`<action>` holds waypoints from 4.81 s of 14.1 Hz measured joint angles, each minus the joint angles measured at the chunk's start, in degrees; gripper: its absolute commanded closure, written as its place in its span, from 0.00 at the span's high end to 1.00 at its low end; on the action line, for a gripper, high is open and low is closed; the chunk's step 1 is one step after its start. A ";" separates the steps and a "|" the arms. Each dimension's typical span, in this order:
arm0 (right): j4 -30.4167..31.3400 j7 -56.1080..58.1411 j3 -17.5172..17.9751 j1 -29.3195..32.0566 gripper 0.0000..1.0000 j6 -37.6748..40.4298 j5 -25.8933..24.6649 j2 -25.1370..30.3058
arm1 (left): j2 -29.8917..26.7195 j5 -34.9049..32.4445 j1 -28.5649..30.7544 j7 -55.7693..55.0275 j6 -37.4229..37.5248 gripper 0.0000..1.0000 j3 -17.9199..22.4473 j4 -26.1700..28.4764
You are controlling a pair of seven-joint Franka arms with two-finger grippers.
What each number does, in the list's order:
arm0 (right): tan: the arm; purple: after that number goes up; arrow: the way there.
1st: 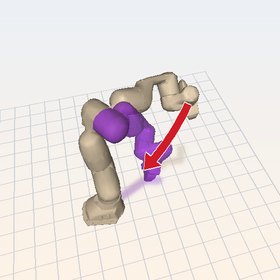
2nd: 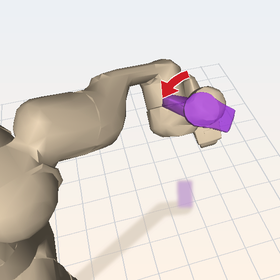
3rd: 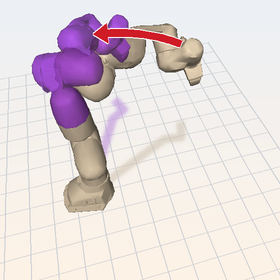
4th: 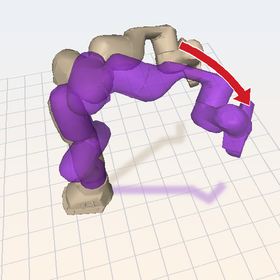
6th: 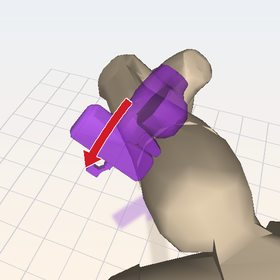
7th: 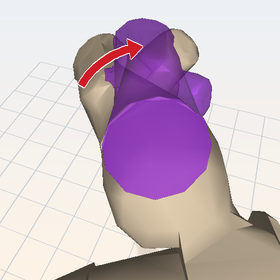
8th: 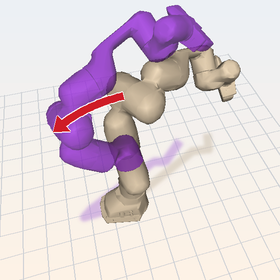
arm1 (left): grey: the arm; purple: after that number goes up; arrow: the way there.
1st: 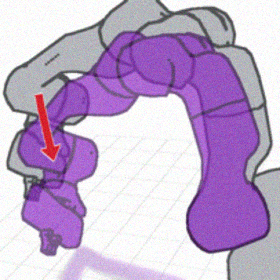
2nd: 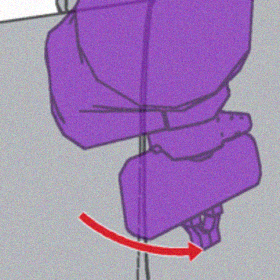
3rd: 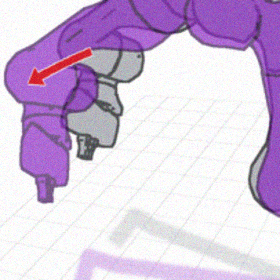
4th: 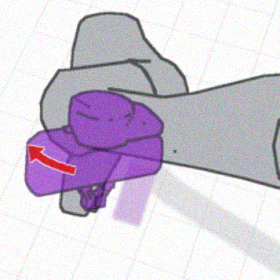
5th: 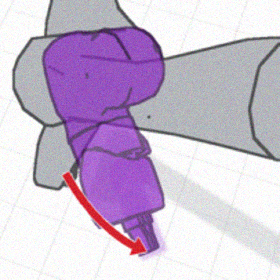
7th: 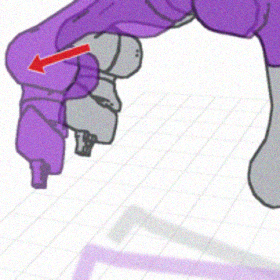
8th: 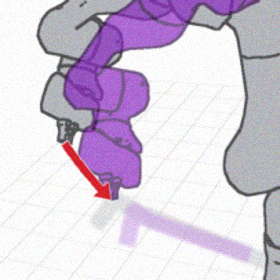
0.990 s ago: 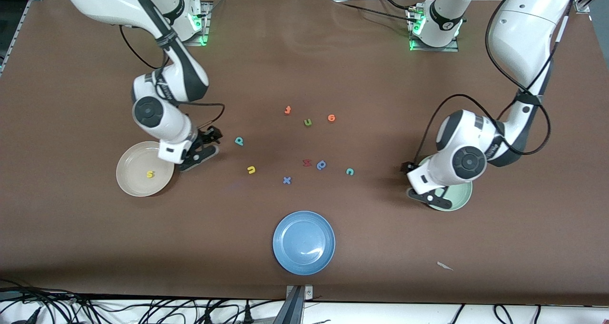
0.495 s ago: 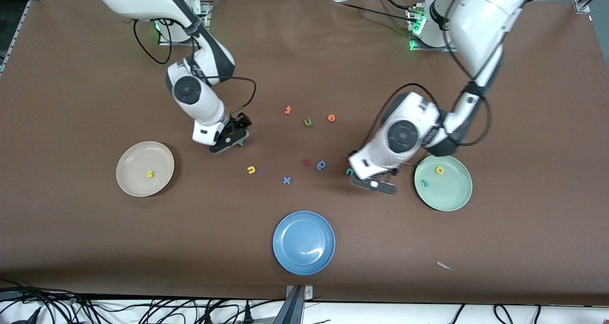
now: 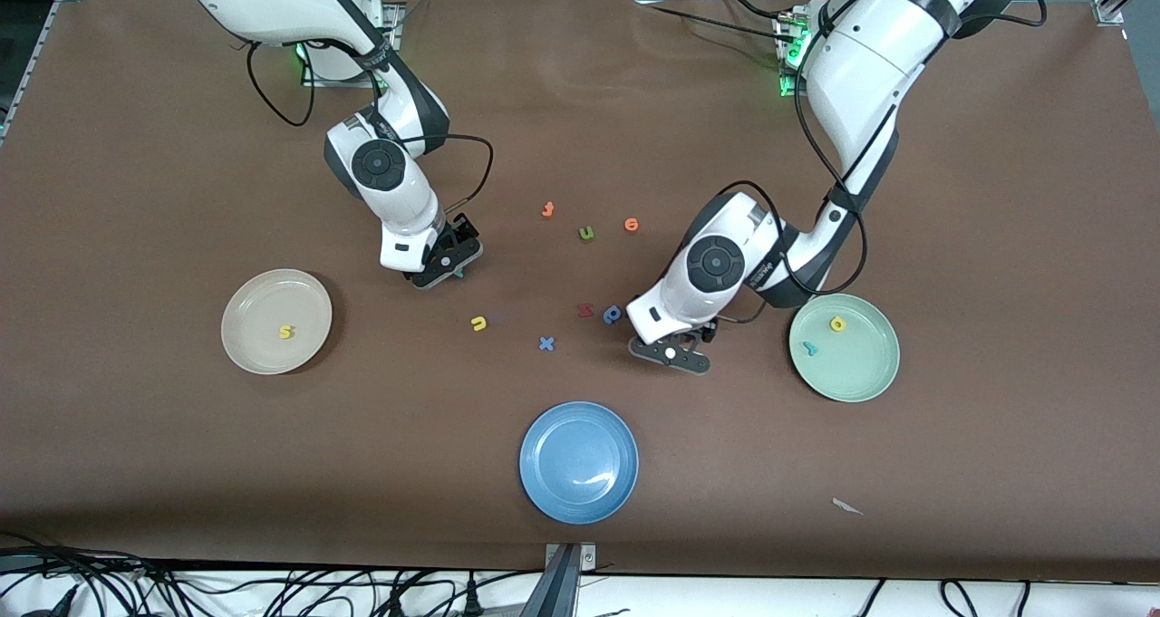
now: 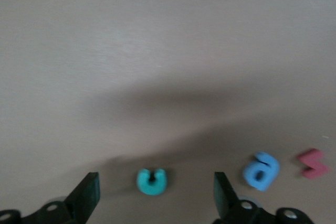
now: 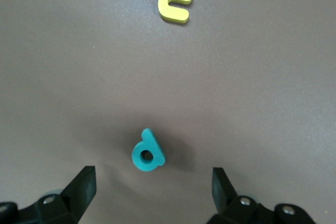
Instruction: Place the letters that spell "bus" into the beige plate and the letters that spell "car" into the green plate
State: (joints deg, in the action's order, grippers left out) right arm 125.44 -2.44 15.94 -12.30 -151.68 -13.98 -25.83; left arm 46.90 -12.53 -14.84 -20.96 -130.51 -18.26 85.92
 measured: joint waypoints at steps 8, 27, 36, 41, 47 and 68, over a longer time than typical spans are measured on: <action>-0.36 0.00 0.02 -0.10 0.63 -2.33 -1.75 -2.49 | 1.85 -0.08 -0.38 -0.05 0.13 0.48 0.29 0.29; -2.48 -2.62 -0.93 -1.39 0.27 -1.69 -4.07 -3.05 | -5.20 -2.53 12.62 6.54 14.91 0.16 1.96 -1.74; -3.75 -4.44 -1.03 -1.48 0.17 1.18 -4.40 -3.12 | -4.78 -4.79 20.54 16.67 14.97 1.00 2.24 0.45; -14.75 2.43 -4.18 0.41 0.17 16.84 -4.41 -2.95 | -5.47 -4.79 21.63 19.67 15.05 1.00 2.03 -0.12; -15.36 23.59 -8.90 10.61 0.18 16.12 -4.41 -2.87 | -17.00 -4.79 21.32 19.93 23.87 1.00 -1.35 -2.30; -17.14 -12.20 -0.33 1.28 1.00 10.52 7.69 -4.93 | -48.69 12.88 12.47 19.03 37.07 1.00 12.20 8.06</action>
State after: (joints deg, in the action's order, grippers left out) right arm 108.31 -14.64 15.61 -11.01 -141.15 -6.29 -30.76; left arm -1.79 0.35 -2.38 -1.94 -93.45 -6.06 93.99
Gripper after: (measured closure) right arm 0.000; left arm 0.000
